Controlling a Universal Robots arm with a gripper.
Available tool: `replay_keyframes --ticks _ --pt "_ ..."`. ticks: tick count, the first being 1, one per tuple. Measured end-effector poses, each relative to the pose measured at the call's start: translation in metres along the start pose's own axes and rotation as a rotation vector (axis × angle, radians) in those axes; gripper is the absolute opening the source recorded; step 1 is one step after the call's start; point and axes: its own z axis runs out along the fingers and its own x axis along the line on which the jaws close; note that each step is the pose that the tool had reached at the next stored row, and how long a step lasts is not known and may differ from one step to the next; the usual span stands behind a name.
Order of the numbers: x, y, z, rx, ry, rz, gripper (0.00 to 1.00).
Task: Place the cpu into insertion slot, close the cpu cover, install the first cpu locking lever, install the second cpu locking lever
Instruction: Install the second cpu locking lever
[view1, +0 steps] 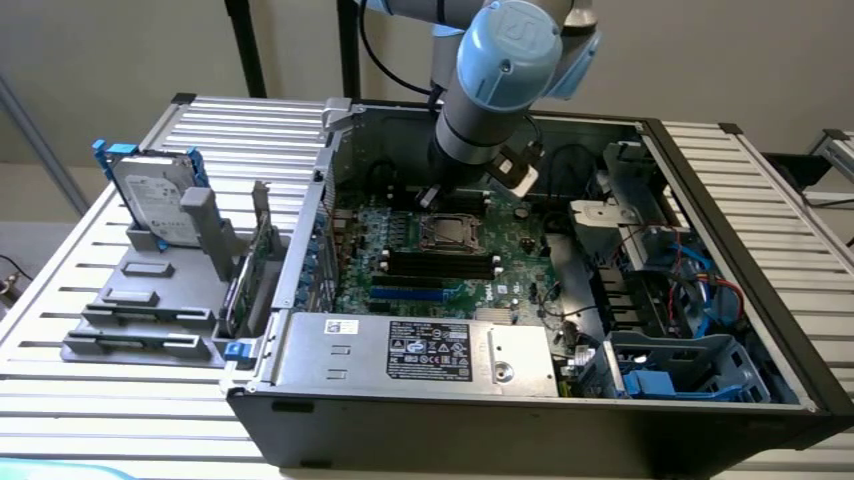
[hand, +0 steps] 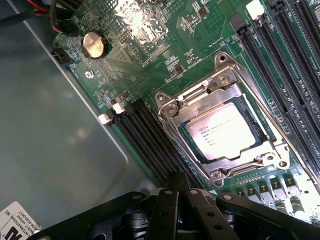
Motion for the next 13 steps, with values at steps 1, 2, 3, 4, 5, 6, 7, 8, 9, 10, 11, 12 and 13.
replay_keyframes --ticks 1,2,3,4,5,6,7,8,9,10,11,12,13 --pt "0.0 0.0 0.0 0.0 0.0 0.0 0.11" --pt "0.0 0.0 0.0 0.0 0.0 0.0 0.11" --pt "0.0 0.0 0.0 0.0 0.0001 0.0 0.11" --pt "0.0 0.0 0.0 0.0 0.0 0.0 0.11" --pt "0.0 0.0001 -0.0002 0.0001 -0.0003 0.0 0.11" --pt "-0.001 0.0004 -0.0008 0.0012 -0.0012 0.001 0.11" --pt "-0.002 0.0009 -0.002 0.0024 -0.0019 0.002 0.11" --pt "-0.003 0.0019 -0.0043 0.0044 -0.003 0.003 0.11" --pt "-0.005 0.0032 -0.0071 0.0061 -0.0041 0.004 0.11" --pt "-0.008 0.0047 -0.01 0.0074 -0.005 0.004 0.11" --pt "-0.01 0.0061 -0.0131 0.0086 -0.0056 0.005 0.11" --pt "-0.013 0.0075 -0.0165 0.0096 -0.0064 0.006 0.11" --pt "-0.015 0.0089 -0.0198 0.0104 -0.0068 0.006 0.11"
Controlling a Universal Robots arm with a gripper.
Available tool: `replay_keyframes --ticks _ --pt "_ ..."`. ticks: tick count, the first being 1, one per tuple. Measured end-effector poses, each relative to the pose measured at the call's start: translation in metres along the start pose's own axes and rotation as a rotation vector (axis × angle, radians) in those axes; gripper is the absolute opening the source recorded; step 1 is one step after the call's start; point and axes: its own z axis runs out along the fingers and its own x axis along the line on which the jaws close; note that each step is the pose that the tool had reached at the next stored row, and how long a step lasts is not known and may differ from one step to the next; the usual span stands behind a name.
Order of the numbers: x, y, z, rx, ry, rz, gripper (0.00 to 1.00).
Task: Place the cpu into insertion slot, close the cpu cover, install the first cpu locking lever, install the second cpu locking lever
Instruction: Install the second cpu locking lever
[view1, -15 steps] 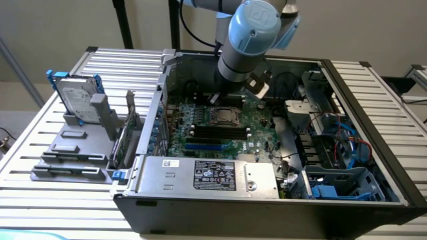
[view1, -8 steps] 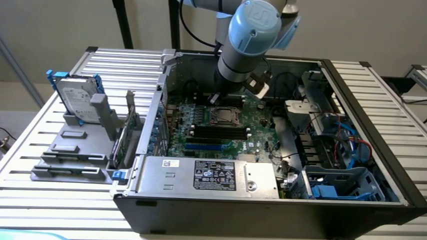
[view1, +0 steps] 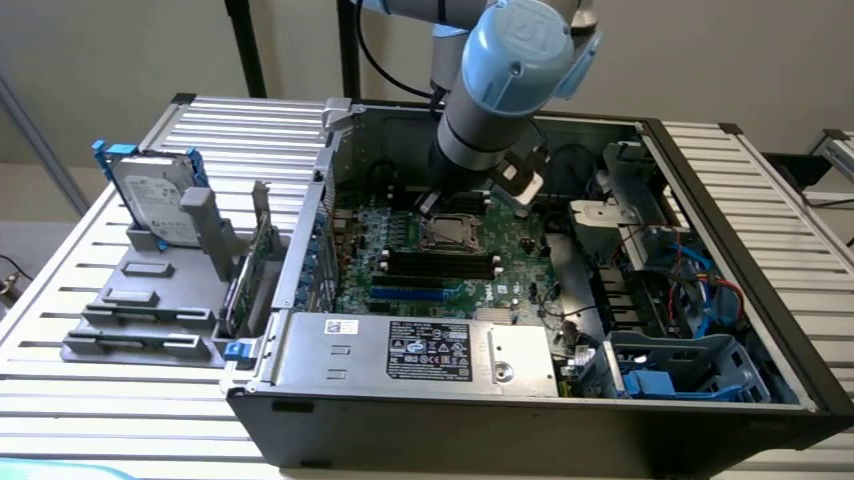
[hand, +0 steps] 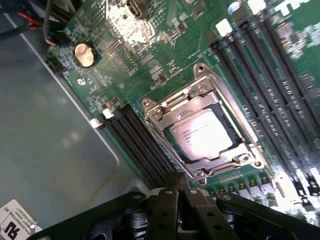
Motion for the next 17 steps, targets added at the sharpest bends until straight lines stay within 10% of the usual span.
replay_keyframes --ticks 17 --pt "-0.036 0.0168 -0.0425 0.003 -0.0057 0.003 0.11"
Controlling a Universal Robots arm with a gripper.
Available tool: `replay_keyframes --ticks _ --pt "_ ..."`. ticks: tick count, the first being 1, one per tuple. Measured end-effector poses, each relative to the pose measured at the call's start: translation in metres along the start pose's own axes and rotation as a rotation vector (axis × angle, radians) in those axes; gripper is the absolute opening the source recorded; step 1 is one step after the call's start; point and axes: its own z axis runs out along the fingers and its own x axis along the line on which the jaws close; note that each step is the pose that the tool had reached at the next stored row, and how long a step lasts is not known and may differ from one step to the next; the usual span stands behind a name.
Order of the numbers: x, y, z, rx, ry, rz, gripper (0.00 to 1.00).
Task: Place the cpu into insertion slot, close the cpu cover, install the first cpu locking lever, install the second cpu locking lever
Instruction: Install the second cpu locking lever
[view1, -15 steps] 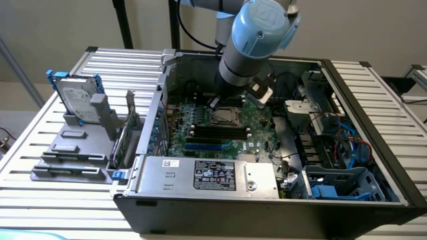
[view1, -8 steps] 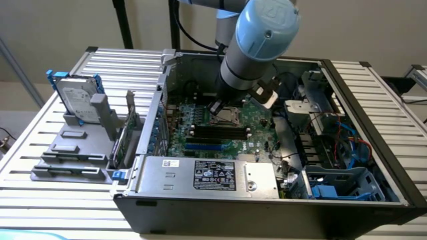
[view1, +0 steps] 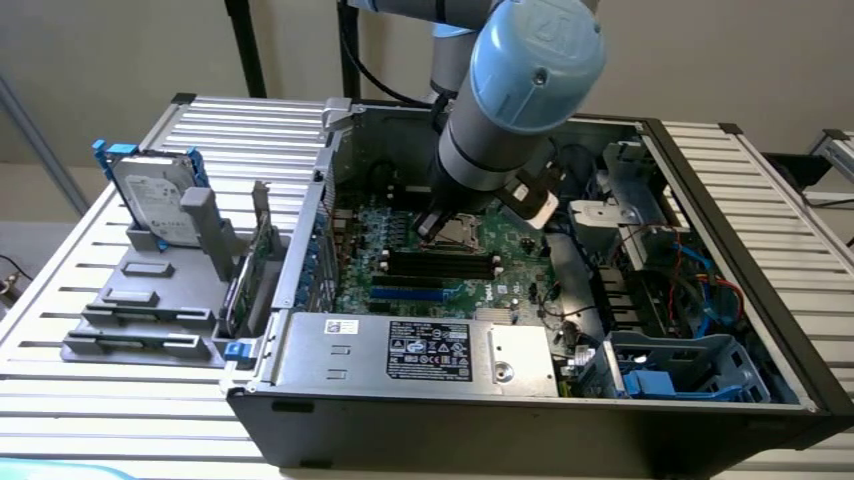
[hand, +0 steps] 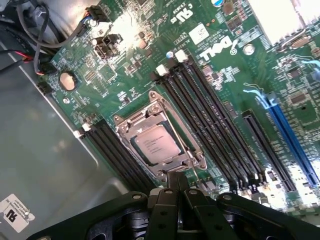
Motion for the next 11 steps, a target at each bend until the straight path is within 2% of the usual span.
replay_keyframes --ticks 7,11 --pt "-0.011 -0.002 -0.0057 0.0003 -0.0011 0.0 0.11" --pt "-0.015 -0.005 -0.0055 0.0003 -0.0007 0.001 0.11"
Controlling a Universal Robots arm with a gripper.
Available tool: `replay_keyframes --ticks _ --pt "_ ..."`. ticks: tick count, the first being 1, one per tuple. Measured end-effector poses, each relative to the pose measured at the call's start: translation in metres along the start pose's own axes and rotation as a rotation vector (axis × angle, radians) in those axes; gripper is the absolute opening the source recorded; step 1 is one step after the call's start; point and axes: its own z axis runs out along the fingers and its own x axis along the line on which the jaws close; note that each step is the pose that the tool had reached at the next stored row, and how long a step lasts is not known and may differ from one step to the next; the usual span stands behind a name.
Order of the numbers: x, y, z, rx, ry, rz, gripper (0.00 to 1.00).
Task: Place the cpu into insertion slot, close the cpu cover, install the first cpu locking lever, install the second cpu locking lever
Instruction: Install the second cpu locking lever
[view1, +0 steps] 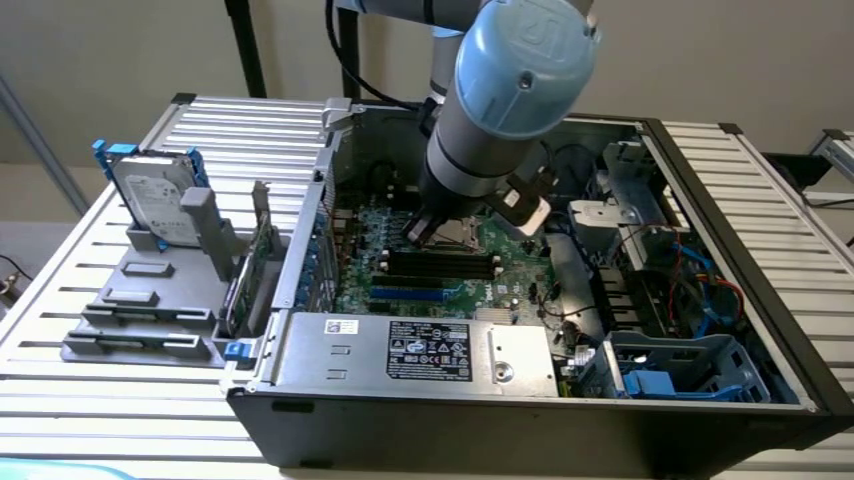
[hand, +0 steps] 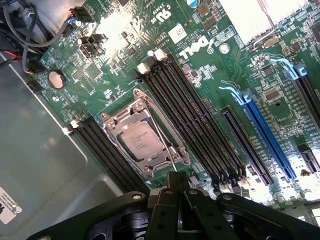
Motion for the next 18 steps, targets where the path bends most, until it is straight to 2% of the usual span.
replay_keyframes --ticks 3,13,18 --pt "-0.003 -0.0021 0.0027 -0.0018 0.0011 -0.001 0.11" --pt "-0.006 -0.0026 0.0135 -0.0149 0.0102 -0.009 0.11" --pt "-0.007 -0.005 0.0211 -0.0161 0.0106 -0.009 0.11"
